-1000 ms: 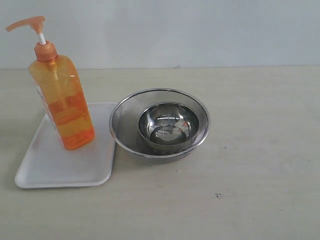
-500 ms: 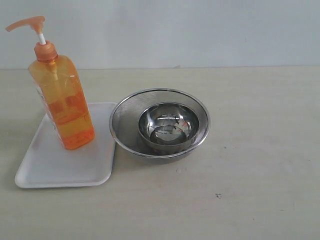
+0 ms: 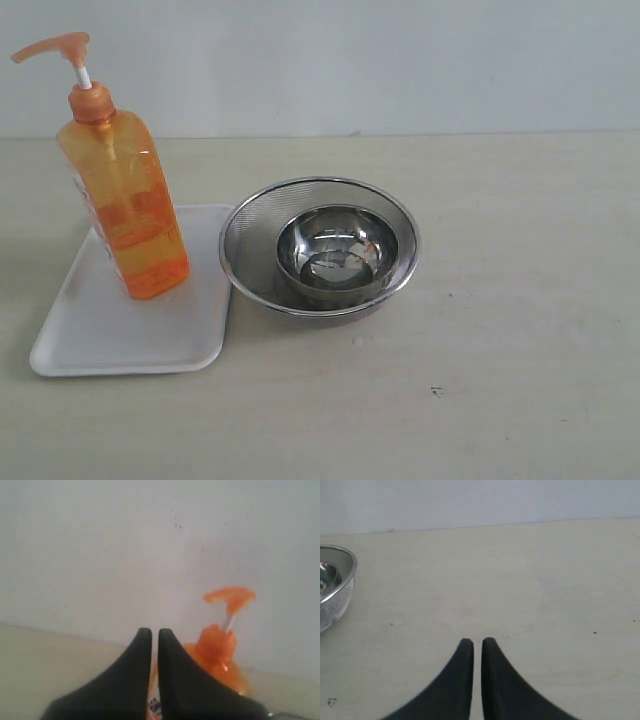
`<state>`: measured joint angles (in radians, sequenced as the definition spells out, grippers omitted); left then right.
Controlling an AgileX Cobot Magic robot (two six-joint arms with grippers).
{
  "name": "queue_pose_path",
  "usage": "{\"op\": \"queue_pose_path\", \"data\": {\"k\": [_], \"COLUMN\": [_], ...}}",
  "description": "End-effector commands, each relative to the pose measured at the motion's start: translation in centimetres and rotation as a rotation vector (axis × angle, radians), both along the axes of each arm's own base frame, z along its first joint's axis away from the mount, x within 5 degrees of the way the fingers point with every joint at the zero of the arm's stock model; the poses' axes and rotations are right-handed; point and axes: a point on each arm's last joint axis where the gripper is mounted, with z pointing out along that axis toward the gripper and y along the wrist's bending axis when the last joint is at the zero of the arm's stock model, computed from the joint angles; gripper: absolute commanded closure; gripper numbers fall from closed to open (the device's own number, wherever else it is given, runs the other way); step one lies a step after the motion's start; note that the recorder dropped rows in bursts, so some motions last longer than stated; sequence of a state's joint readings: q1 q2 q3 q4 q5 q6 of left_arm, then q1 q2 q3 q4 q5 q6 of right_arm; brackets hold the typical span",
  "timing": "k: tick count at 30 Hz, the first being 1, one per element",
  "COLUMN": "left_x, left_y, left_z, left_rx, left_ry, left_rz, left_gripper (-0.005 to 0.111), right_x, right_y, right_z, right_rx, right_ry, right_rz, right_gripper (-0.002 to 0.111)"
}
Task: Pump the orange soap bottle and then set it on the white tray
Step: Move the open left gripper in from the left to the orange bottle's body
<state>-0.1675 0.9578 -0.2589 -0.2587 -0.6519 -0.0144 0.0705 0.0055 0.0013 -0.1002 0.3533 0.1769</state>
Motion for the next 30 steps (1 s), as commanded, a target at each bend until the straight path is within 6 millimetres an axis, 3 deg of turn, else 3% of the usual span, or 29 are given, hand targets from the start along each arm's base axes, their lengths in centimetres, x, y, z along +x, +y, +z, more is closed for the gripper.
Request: {"op": "queue_pose_path", "data": {"k": [1,11,17,19,21,25,26,30], "left_x": [0.1,1.2,3.1,3.6,4.3,5.4,5.6,6.5], "left_y": [-1.0,-4.4,-5.8,-6.6,-7.2,-7.7,-7.7,-8.1], "left_z": [-2.3,-6.5,-7.6,-7.6,-7.5,-7.5,-7.5,-7.6], "left_rx": [0.019,-0.027,-0.001,0.022,0.009,-0.016,-0.029,-0.023], "left_ry": [0.037,0.201,0.252,0.248,0.242,0.241,0.242,0.241], "left_rz": [-0.038,-0.131,-0.174,-0.228,-0.261,-0.253,-0.243,-0.247], "left_gripper": [0.102,0.102,0.1,0.088,0.069,0.007,-0.003,-0.002], "right_x": [0.0,0.0,0.0,0.0,0.0,0.0,0.0,0.0], "right_y": [0.0,0.0,0.0,0.0,0.0,0.0,0.0,0.0], "right_z": [0.1,0.2,0.2,0.2,0.2,0.2,0.2,0.2], "right_rx": [-0.005,-0.005,-0.005,-0.005,-0.006,-0.006,-0.004,-0.004], "right_ry": [-0.013,-0.019,-0.019,-0.019,-0.019,-0.019,-0.019,-0.019], "right_rz": [-0.001,0.0,0.0,0.0,0.0,0.0,0.0,0.0], "right_gripper": [0.106,0.106,0.106,0.106,0.106,0.106,0.106,0.106]}}
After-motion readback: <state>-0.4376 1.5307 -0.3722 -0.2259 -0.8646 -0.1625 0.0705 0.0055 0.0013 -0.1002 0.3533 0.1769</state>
